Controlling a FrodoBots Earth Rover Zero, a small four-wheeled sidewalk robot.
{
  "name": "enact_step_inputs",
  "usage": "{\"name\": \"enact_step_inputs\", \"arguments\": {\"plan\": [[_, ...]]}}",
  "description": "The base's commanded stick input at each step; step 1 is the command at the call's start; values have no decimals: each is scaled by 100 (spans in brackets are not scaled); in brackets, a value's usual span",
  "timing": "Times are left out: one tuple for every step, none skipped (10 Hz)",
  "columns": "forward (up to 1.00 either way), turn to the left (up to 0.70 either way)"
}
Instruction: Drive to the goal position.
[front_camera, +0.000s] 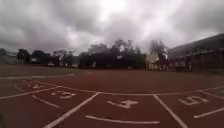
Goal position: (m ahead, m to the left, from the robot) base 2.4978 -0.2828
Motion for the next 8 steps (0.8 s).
{"name": "enact_step_inputs", "arguments": {"plan": [[70, 0], [70, 0], [70, 0], [70, 0], [70, 0], [70, 0], [70, 0], [70, 0]]}}
